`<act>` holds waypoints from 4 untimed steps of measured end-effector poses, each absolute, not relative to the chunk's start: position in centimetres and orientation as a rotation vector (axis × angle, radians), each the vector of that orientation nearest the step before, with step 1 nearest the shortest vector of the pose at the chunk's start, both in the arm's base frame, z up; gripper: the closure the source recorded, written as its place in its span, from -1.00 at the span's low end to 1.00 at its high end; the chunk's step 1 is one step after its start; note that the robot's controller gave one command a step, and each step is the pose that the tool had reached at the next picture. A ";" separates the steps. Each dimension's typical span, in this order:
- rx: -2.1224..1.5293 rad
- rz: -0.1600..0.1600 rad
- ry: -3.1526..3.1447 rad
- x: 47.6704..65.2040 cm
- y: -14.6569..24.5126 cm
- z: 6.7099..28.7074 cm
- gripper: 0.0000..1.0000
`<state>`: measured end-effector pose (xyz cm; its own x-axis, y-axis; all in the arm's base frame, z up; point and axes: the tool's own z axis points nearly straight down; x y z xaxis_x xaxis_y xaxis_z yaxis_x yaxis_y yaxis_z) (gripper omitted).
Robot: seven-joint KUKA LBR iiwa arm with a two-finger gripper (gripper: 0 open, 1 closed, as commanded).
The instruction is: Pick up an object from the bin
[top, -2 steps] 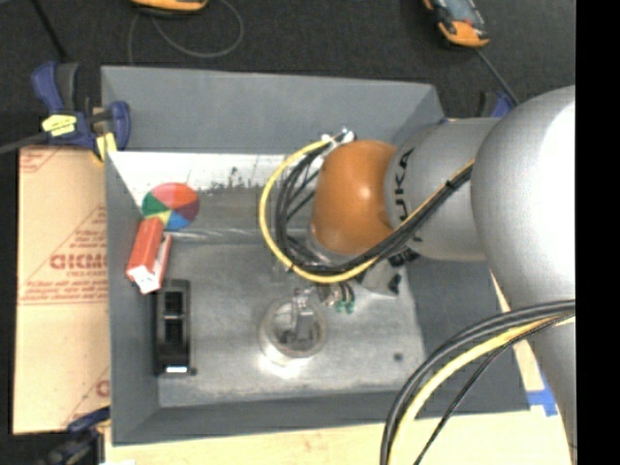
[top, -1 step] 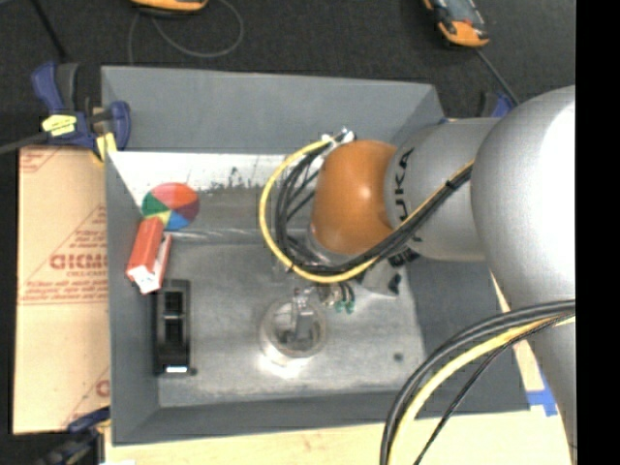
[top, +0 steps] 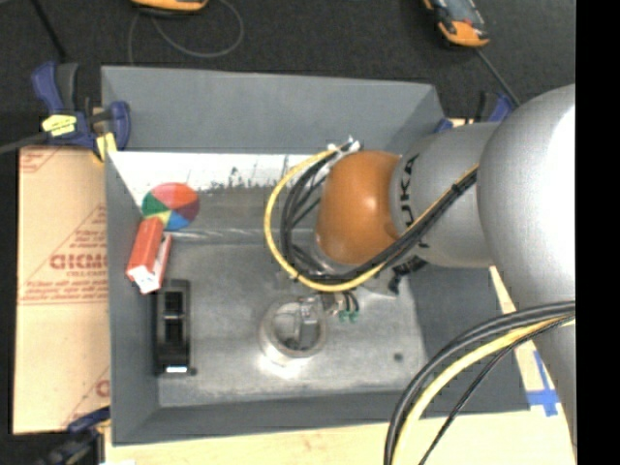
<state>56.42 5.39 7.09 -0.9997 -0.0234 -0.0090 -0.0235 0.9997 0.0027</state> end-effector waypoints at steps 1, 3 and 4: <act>0.075 0.002 3.134 53.3 4.1 7.1 -1.00; 0.219 0.003 3.125 49.7 2.4 7.6 -1.00; 0.134 0.005 3.127 48.8 2.1 7.6 -1.00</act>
Offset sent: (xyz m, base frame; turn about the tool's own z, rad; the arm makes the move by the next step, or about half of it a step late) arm -0.0329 -0.0121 -0.0009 0.0940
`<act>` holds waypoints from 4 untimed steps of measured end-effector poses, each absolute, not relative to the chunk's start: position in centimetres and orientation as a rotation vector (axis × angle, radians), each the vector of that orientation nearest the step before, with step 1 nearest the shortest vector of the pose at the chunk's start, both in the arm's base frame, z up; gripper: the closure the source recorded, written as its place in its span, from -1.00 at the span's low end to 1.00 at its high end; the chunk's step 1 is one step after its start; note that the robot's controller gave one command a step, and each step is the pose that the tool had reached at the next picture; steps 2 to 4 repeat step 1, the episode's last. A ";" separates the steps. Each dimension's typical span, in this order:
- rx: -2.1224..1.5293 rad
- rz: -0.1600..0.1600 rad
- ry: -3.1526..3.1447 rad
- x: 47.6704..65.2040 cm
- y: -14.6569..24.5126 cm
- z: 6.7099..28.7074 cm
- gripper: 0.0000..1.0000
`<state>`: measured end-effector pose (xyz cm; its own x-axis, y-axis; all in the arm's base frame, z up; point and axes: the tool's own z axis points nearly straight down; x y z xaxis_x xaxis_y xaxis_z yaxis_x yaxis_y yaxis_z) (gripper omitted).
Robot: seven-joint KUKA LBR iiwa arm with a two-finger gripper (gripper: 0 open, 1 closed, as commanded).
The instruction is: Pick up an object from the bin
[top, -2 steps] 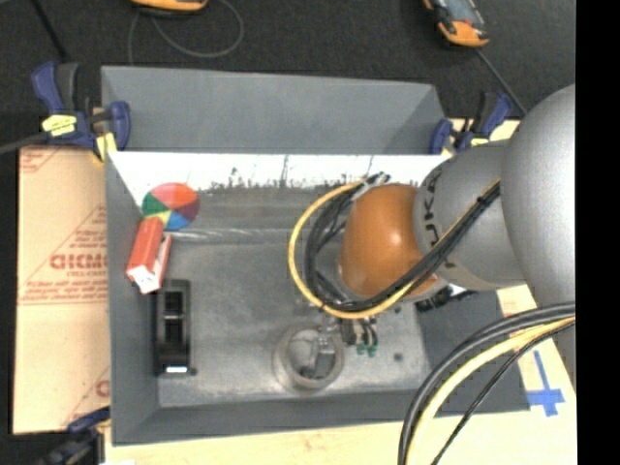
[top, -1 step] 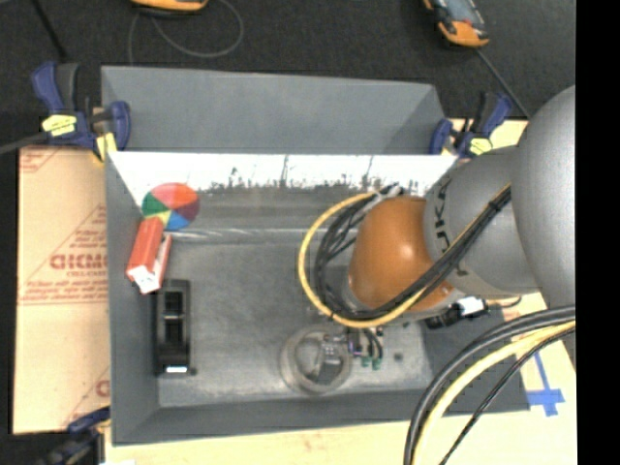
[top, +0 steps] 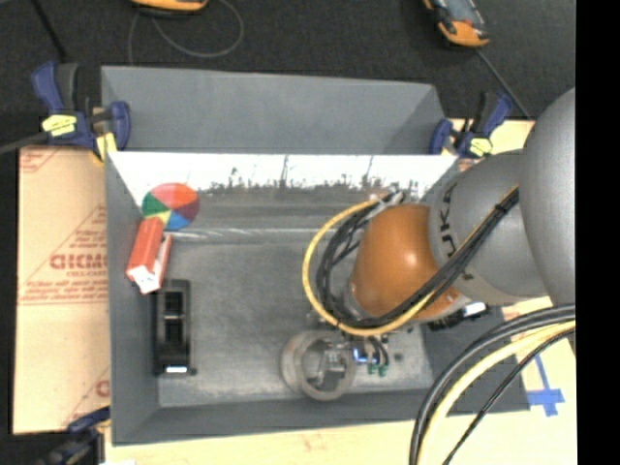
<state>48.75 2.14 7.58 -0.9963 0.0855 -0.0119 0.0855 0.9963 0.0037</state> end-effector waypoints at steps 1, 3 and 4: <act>0.226 0.002 3.118 48.6 -4.3 7.4 1.00; 0.226 0.002 3.118 48.6 -4.3 7.4 1.00; 0.226 0.002 3.118 48.6 -4.3 7.4 1.00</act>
Offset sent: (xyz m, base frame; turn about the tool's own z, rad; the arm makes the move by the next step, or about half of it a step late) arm 0.0000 0.0000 0.0000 0.0000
